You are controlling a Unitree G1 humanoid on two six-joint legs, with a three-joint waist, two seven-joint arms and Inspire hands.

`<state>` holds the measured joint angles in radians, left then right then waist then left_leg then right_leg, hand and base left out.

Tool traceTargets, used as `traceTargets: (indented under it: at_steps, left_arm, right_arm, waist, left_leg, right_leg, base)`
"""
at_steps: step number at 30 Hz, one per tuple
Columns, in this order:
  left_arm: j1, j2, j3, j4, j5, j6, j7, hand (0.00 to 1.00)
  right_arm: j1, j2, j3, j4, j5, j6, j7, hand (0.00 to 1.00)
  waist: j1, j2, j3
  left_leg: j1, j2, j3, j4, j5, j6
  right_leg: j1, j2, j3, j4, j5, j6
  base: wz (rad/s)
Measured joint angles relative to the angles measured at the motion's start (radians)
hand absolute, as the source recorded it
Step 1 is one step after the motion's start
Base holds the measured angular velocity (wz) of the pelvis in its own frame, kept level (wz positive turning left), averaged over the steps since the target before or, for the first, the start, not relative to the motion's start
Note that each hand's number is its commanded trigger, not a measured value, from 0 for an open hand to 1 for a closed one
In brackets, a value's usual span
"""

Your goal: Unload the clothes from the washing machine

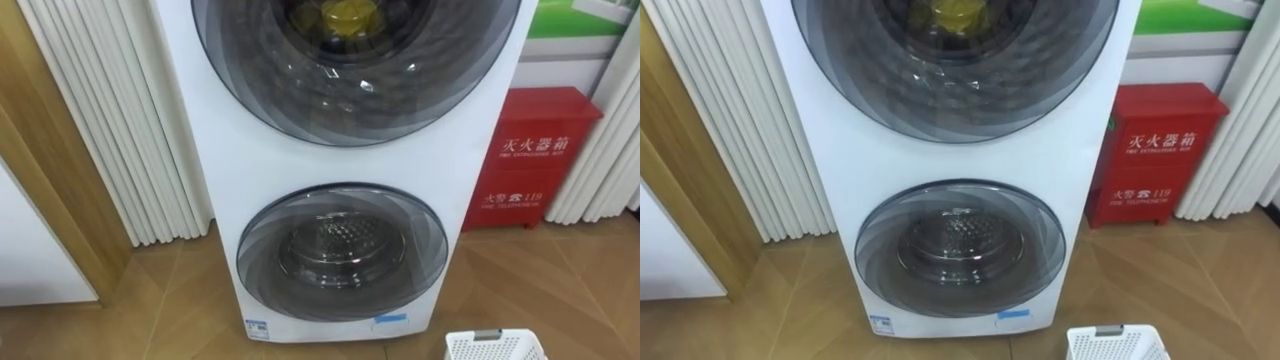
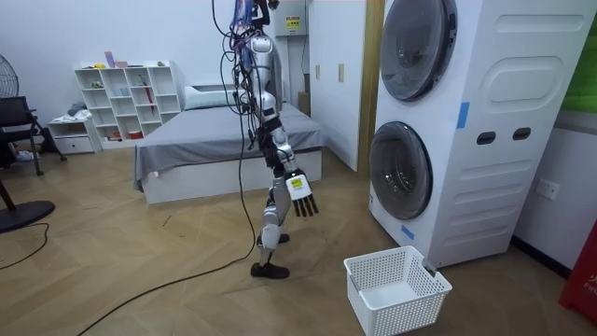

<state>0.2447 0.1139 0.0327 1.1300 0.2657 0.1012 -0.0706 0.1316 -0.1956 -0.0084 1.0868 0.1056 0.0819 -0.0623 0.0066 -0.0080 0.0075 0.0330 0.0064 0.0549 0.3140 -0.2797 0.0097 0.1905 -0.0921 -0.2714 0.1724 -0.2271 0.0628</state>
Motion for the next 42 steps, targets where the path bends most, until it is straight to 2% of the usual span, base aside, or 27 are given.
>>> traceTargets:
  at_steps: [3, 5, 8, 12, 18, 20, 23, 25, 31, 36, 39, 42]
  left_arm:
    - [-0.008, 0.014, 0.025, -0.003, 0.0, -0.022, -0.001, 0.0]
    - [-0.011, 0.03, 0.046, -0.006, 0.001, -0.037, -0.001, 0.0]
    - [-0.006, 0.043, 0.067, -0.025, 0.001, -0.039, -0.001, 0.0]
    - [0.004, 0.049, 0.069, -0.032, 0.0, -0.036, 0.0, 0.0]
    - [0.034, 0.05, 0.083, -0.051, 0.003, -0.033, 0.0, 0.0]
    - [0.036, 0.058, 0.083, -0.051, 0.003, -0.025, 0.0, 0.0]
    - [0.036, 0.063, 0.083, -0.054, 0.003, -0.024, 0.0, 0.0]
    - [0.04, 0.064, 0.08, -0.055, 0.002, -0.021, 0.002, 0.0]
    - [0.062, 0.064, 0.076, -0.099, 0.002, -0.004, 0.003, 0.0]
    - [0.054, 0.069, 0.063, -0.108, 0.002, -0.001, 0.003, 0.0]
    - [0.054, 0.069, 0.062, -0.111, 0.002, -0.003, 0.002, 0.0]
    - [0.055, 0.071, 0.064, -0.111, 0.007, 0.002, 0.002, 0.0]
  right_arm:
    - [-0.027, -0.007, -0.056, -0.157, 0.019, -0.02, -0.029, 0.0]
    - [-0.062, -0.014, -0.097, -0.272, 0.031, -0.043, -0.052, 0.0]
    - [-0.115, -0.022, -0.144, -0.37, 0.06, -0.071, -0.09, 0.0]
    - [-0.132, -0.045, -0.131, -0.505, 0.111, -0.081, -0.118, 0.0]
    - [-0.136, -0.055, -0.133, -0.639, 0.133, -0.075, -0.15, 0.0]
    - [-0.18, -0.082, -0.132, -0.699, 0.163, -0.08, -0.16, 0.0]
    - [-0.254, -0.118, -0.131, -0.702, 0.173, -0.082, -0.179, 0.0]
    - [-0.283, -0.127, -0.129, -0.702, 0.173, -0.085, -0.189, 0.0]
    - [-0.32, -0.131, -0.128, -0.702, 0.173, -0.081, -0.216, 0.0]
    - [-0.391, -0.132, -0.128, -0.702, 0.173, -0.081, -0.238, 0.0]
    - [-0.416, -0.14, -0.128, -0.702, 0.172, -0.082, -0.245, 0.0]
    - [-0.427, -0.164, -0.128, -0.702, 0.174, -0.082, -0.245, 0.0]
  waist:
    - [-0.004, -0.007, -0.0001]
    - [-0.005, -0.014, 0.0027]
    - [-0.003, -0.025, 0.007]
    - [0.004, -0.033, 0.0034]
    - [0.026, -0.046, -0.005]
    - [0.026, -0.047, -0.0052]
    - [0.03, -0.047, -0.0053]
    - [0.032, -0.048, -0.0048]
    - [0.055, -0.049, -0.0046]
    - [0.055, -0.06, 0.0006]
    - [0.057, -0.062, 0.0009]
    - [0.063, -0.059, 0.001]
  left_leg:
    - [0.003, 0.0, 0.0, 0.002, 0.0, 0.0]
    - [0.0, -0.001, 0.0, 0.005, 0.0, 0.0]
    - [-0.004, -0.003, -0.003, 0.006, 0.0, 0.0]
    - [-0.003, -0.003, 0.003, 0.007, 0.0, 0.0]
    - [0.012, -0.003, 0.019, -0.01, 0.001, 0.002]
    - [0.014, -0.004, 0.019, -0.01, 0.001, 0.002]
    - [0.015, -0.004, 0.018, -0.011, 0.001, 0.002]
    - [0.015, -0.004, 0.014, -0.012, 0.001, 0.002]
    - [0.013, -0.004, 0.007, -0.016, 0.002, 0.001]
    - [0.016, -0.007, -0.007, -0.026, 0.009, 0.0]
    - [0.014, -0.008, -0.016, -0.027, 0.009, 0.0]
    - [0.01, -0.011, -0.025, -0.031, 0.009, 0.0]
  right_leg:
    - [0.004, 0.0, 0.0, 0.0, 0.0, 0.0]
    - [0.004, -0.002, -0.004, 0.0, 0.0, 0.0]
    - [0.002, -0.002, -0.004, -0.001, 0.0, 0.0]
    - [-0.001, -0.002, 0.0, -0.001, 0.0, 0.0]
    - [0.0, -0.004, 0.012, 0.002, 0.0, 0.0]
    - [0.001, -0.004, 0.012, 0.002, 0.0, 0.0]
    - [0.002, -0.004, 0.007, 0.002, 0.0, 0.0]
    - [0.001, -0.004, -0.001, 0.001, 0.0, 0.0]
    - [0.001, -0.004, -0.006, 0.0, 0.0, 0.0]
    - [-0.001, -0.003, -0.007, 0.0, 0.0, 0.0]
    - [0.001, -0.002, -0.008, 0.0, 0.0, 0.0]
    - [0.0, -0.003, -0.009, 0.0, 0.0, 0.0]
  base:
    - [0.0]
    - [0.04]
    - [0.04]
    - [0.0]
    - [-0.02]
    - [0.0]
    - [0.0]
    - [0.06]
    - [0.02]
    - [0.08]
    - [0.1]
    - [0.08]
